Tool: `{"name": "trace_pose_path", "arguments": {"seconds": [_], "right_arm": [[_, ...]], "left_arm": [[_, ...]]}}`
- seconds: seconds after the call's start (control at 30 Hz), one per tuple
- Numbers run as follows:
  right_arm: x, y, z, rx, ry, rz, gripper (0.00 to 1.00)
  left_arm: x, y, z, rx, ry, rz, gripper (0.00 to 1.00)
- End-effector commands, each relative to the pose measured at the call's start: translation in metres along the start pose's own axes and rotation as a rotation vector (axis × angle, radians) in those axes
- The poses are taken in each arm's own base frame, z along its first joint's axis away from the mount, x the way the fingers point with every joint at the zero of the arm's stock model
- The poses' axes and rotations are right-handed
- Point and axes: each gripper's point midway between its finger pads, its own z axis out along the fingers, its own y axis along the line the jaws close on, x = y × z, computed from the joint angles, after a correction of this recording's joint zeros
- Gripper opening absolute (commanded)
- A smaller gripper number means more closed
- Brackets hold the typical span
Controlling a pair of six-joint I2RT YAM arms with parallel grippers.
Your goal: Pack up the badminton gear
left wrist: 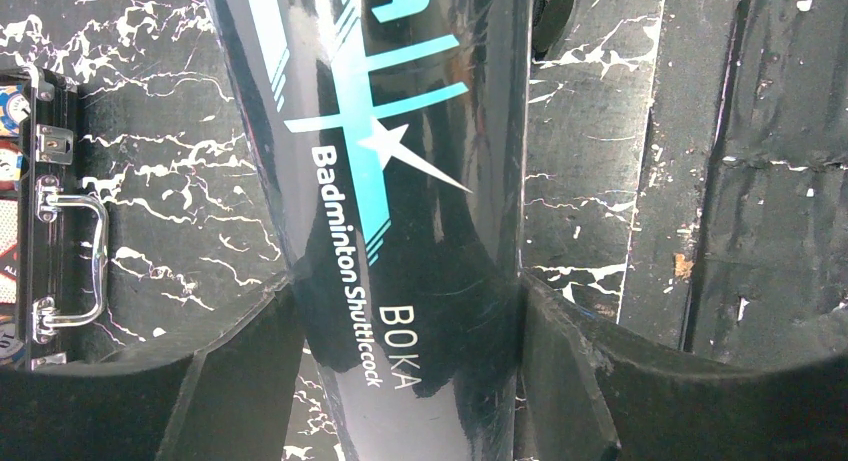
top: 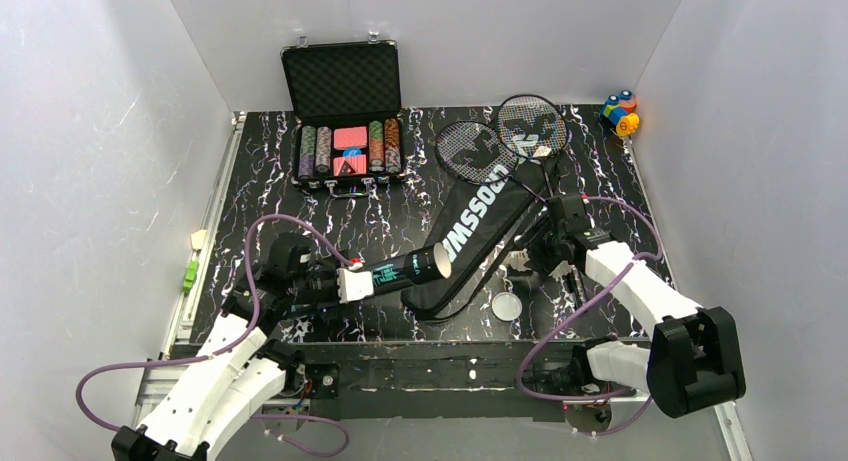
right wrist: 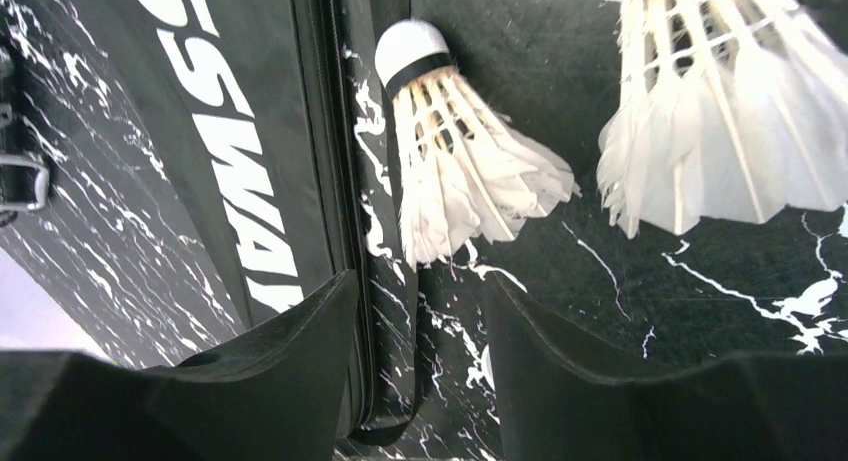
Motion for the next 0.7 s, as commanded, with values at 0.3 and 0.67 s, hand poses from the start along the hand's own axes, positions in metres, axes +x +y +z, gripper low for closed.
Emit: {"name": "trace_pose_path", "arguments": {"seconds": [0.3,0.67], "right_arm": [[-0.033,0.002,0.020,0.064,-0.133,0.045,0.24],[-0.007,0.057,-0.033,-0.147,-0.093,-0.146,0.01]], "left_arm": [[-0.014,0.009,-0.003,-0.025,-0.042,0.044,0.00],[-0.011,0.007,-0.001,-0.012,-0.037,0.039,0.00]]}}
